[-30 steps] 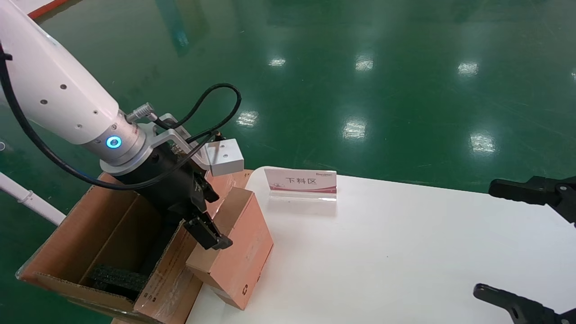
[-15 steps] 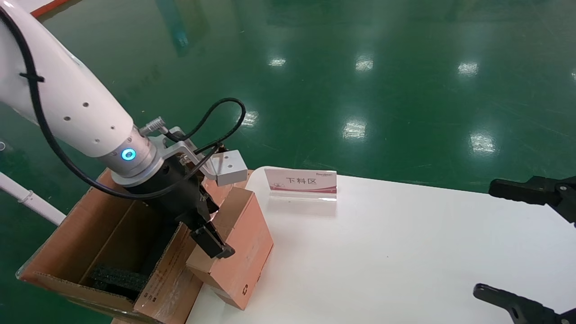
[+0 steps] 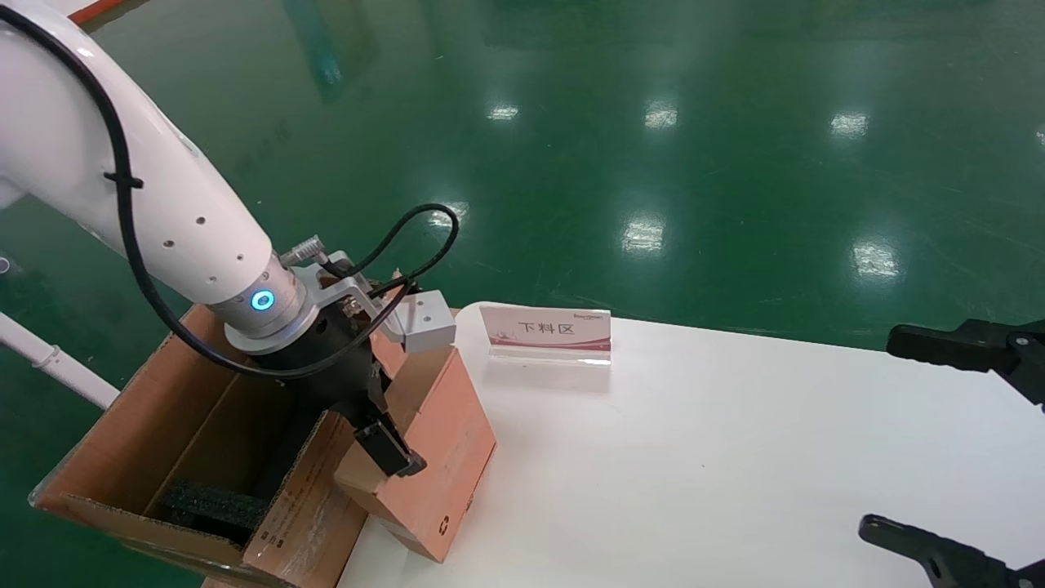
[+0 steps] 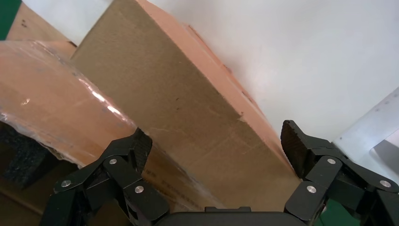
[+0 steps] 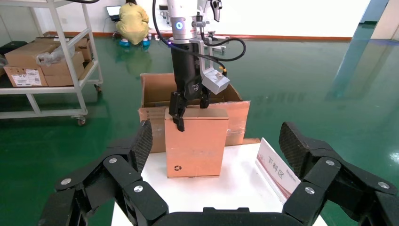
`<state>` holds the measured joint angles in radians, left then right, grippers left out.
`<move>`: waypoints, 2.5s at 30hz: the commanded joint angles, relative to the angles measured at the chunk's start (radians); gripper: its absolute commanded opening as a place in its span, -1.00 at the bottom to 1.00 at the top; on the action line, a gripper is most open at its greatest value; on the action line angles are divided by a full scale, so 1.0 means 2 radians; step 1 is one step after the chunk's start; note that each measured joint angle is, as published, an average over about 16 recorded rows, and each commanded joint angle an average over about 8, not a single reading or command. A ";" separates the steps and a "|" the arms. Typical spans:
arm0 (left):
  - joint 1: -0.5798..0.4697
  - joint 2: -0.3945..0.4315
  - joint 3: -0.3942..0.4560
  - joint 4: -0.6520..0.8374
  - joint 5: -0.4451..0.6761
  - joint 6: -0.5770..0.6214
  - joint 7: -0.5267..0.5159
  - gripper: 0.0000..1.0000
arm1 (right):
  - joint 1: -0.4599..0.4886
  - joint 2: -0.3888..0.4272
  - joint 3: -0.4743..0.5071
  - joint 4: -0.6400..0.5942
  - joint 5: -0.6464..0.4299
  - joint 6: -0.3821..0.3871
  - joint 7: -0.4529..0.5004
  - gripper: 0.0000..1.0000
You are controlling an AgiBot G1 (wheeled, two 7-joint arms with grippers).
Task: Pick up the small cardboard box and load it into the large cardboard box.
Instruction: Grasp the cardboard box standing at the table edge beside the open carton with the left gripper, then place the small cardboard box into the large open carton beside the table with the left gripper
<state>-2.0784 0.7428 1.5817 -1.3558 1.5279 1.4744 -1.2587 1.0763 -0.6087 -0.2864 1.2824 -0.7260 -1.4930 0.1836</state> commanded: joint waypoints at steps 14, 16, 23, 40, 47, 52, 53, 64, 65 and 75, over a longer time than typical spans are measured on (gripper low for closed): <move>0.002 0.001 0.003 0.001 0.005 -0.003 -0.002 -1.00 | 0.000 0.000 0.000 0.000 0.000 0.000 0.000 -0.81; 0.002 0.001 0.003 0.001 0.005 -0.003 -0.002 -1.00 | 0.000 0.000 0.000 0.000 0.000 0.000 0.000 -1.00; 0.002 0.001 0.002 0.000 0.005 -0.001 -0.001 -1.00 | 0.000 0.000 0.000 0.000 0.000 0.000 0.000 -1.00; 0.001 0.001 0.002 0.000 0.004 -0.001 -0.001 -1.00 | 0.000 0.000 0.000 0.000 0.000 0.000 0.000 -1.00; 0.001 0.001 0.002 0.000 0.004 0.000 0.000 -1.00 | 0.000 0.000 0.000 0.000 0.000 0.000 0.000 -1.00; 0.001 0.002 0.002 0.002 0.004 0.000 0.001 -1.00 | 0.000 0.000 0.000 0.000 0.000 0.000 0.000 -1.00; 0.000 0.003 0.001 0.004 0.003 -0.001 0.001 -1.00 | 0.000 0.000 0.000 0.000 0.000 0.000 0.000 -1.00; -0.078 -0.032 -0.064 0.059 -0.071 0.005 0.035 -1.00 | 0.000 0.000 0.000 0.000 0.000 0.000 0.000 0.34; -0.091 -0.035 -0.070 0.068 -0.073 0.008 0.040 -1.00 | 0.000 0.000 0.000 0.000 0.000 0.000 0.000 0.59; -0.194 -0.032 -0.088 0.160 -0.052 0.049 0.081 -1.00 | 0.000 0.000 -0.001 -0.001 0.001 0.000 0.000 1.00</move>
<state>-2.4661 0.6736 1.4295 -1.0484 1.4202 1.5656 -1.0980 1.0770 -0.6083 -0.2881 1.2814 -0.7250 -1.4928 0.1827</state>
